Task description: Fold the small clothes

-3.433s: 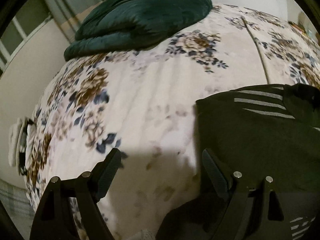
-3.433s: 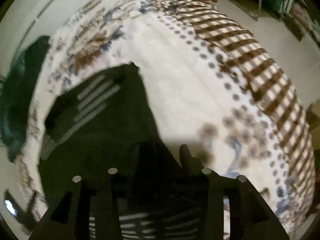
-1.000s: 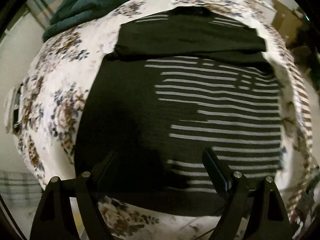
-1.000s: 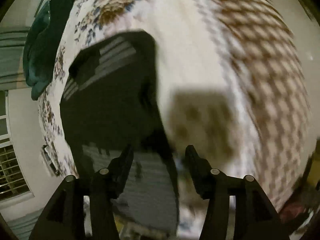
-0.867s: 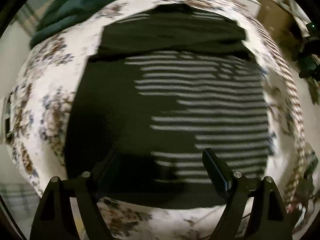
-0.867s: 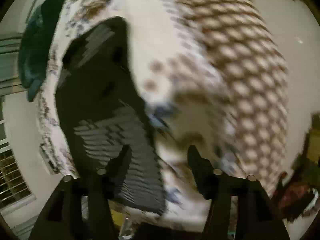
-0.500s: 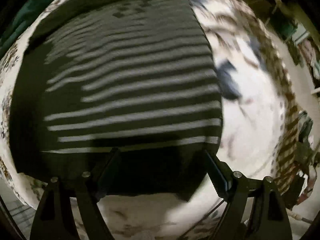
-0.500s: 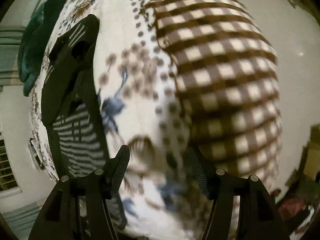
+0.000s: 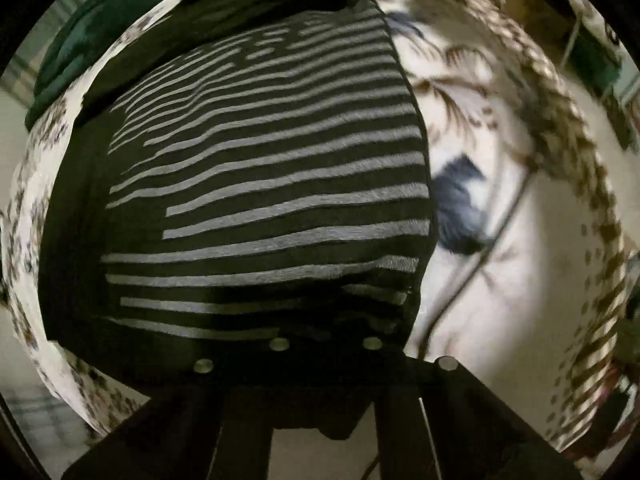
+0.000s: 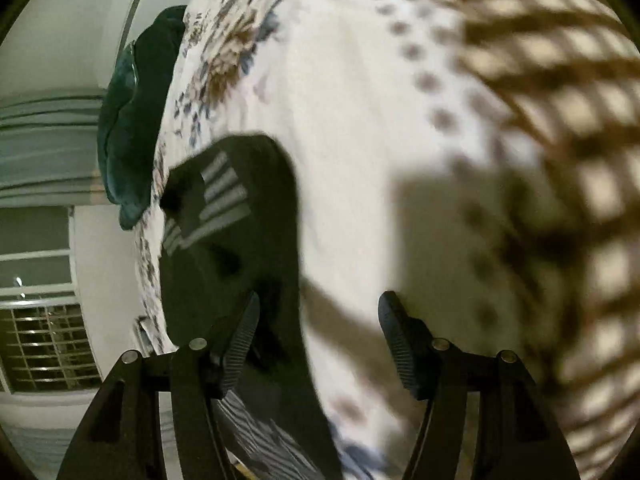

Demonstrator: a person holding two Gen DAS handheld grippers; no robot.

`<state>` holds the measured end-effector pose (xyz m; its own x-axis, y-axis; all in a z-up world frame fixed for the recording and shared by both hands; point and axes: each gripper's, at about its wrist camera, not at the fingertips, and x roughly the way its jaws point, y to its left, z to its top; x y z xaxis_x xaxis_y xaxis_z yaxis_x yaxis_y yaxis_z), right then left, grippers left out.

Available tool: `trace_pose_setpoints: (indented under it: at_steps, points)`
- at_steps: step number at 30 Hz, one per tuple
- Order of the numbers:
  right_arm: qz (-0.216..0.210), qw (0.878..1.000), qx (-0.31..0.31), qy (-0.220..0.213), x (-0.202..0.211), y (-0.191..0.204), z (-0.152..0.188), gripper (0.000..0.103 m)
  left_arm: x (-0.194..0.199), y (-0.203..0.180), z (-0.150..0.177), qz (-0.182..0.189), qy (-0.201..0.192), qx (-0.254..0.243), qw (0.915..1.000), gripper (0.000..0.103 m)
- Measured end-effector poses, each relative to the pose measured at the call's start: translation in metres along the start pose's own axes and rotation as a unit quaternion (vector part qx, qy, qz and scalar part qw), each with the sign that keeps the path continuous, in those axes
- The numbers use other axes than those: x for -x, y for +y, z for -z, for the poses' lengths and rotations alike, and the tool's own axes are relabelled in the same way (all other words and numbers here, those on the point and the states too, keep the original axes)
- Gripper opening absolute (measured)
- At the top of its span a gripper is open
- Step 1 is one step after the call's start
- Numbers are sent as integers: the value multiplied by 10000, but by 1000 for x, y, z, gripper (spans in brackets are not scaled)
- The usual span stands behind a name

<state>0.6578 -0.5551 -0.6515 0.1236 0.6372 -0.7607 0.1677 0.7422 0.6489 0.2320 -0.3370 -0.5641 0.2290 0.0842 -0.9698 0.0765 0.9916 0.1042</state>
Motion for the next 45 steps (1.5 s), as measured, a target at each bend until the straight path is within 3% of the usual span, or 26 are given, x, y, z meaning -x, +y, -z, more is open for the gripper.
trace_pose_setpoints:
  at_steps: [2, 6, 9, 16, 21, 26, 30, 36, 41, 44, 45]
  points:
    - [-91, 9999, -50, 36, -15, 12, -17, 64, 10, 5, 1, 44, -96, 124, 9999, 4]
    - [236, 9996, -74, 162, -47, 37, -36, 63, 33, 15, 1, 106, -282, 294, 9991, 4]
    - [668, 9976, -62, 152, -58, 51, -45, 11, 54, 37, 3, 163, -379, 476, 9980, 4]
    - [1279, 9902, 561, 44, -37, 112, -39, 10, 87, 107, -15, 425, -688, 1179, 9897, 3]
    - [1362, 9862, 945, -10, -19, 185, -27, 9, 102, 168, -12, 660, -806, 1853, 9771, 3]
    - [1497, 9787, 1405, 25, -37, 280, -10, 9, 101, 229, 2, 891, -751, 2479, 9617, 3]
    - [1653, 9717, 1687, 106, -88, 352, 5, 9, 92, 281, 14, 1044, -734, 2870, 9494, 3]
    - [2021, 9621, 1815, 253, -208, 435, 20, 9, 63, 356, 33, 1265, -571, 3517, 9258, 4]
    - [2230, 9608, 1599, 395, -295, 451, 27, 11, 24, 423, 62, 1163, -214, 4049, 9067, 4]
    - [2144, 9639, 1460, 605, -323, 449, 33, 23, 8, 463, 87, 1142, -40, 4419, 8898, 5]
    - [2067, 9653, 1432, 697, -324, 448, 38, 34, 5, 474, 93, 1130, 35, 4492, 8862, 5]
